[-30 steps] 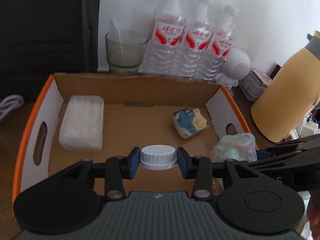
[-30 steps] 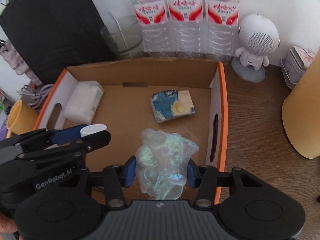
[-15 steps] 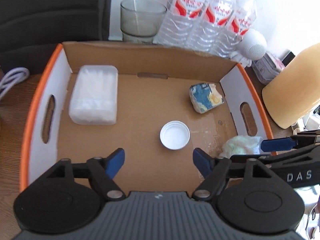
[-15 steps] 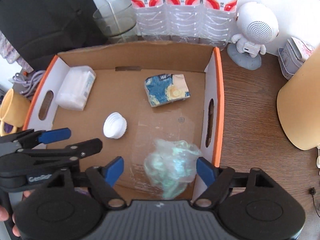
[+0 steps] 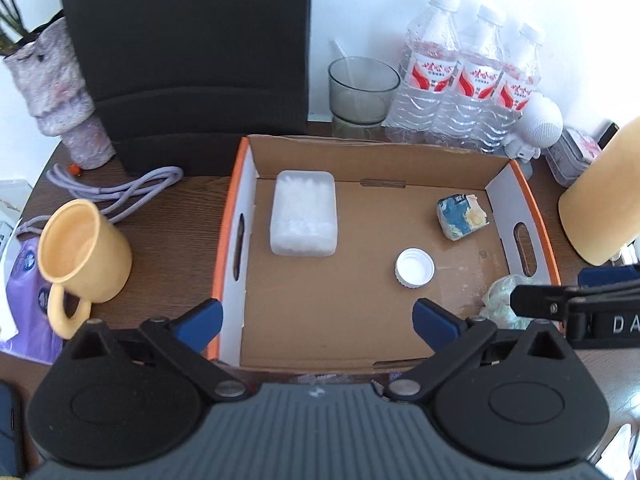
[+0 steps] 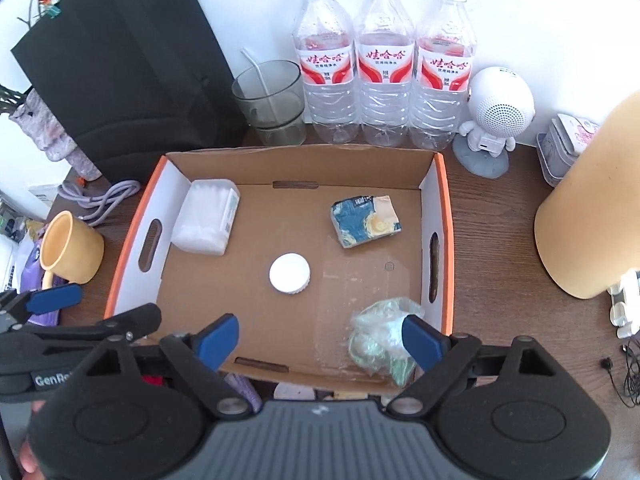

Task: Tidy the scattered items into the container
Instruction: 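Carry the cap and clear bag into the cardboard box and release both, then move both grippers back toward the remaining items on the desk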

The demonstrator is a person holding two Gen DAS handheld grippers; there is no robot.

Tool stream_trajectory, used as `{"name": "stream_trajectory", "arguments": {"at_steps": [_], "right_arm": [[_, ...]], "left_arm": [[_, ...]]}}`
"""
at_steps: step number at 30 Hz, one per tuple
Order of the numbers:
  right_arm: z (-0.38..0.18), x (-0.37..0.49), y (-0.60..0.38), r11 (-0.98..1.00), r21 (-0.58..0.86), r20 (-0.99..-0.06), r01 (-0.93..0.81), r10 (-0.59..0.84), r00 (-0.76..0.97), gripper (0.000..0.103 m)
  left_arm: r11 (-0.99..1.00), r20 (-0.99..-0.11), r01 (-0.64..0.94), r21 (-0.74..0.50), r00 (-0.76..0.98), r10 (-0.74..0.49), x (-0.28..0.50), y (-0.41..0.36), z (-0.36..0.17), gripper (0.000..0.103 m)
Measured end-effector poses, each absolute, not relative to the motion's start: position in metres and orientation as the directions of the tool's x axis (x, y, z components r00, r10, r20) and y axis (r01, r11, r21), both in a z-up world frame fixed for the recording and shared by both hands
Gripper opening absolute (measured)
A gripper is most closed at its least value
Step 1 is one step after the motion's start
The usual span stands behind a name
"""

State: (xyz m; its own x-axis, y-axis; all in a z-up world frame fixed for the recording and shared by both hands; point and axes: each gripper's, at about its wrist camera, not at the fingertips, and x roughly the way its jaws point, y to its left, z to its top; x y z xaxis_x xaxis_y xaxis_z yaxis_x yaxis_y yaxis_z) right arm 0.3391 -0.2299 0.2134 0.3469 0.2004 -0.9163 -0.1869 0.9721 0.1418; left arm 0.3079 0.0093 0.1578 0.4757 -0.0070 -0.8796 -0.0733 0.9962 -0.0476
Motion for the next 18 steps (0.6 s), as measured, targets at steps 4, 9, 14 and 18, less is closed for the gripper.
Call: {"name": "stream_trajectory", "arguments": {"at_steps": [4,9,14,18], "right_arm": [[0.226,0.305,-0.225,0.966,0.112,-0.860,-0.233,0.212,0.465,0.088],[0.221,0.249,-0.221,0.978,-0.008,-0.670,-0.207,0.149,0.727,0.090],[0.182,0.205,-0.232,0.979,0.050,-0.508,-0.198,0.195,0.839,0.090],[0.160,0.190,-0.244,0.979,0.111,-0.475,-0.168,0.201,0.857,0.090]], "left_arm": [[0.990,-0.821,-0.125,-0.072,0.571,0.013,0.282,0.015,0.164,0.103],[0.987,-0.612,-0.154,-0.053,0.786,0.090,0.231,0.015,0.162,0.103],[0.988,-0.484,-0.137,-0.073,0.871,0.085,0.187,0.013,0.134,0.103],[0.993,-0.464,-0.112,-0.027,0.881,0.087,0.171,0.005,0.116,0.103]]}}
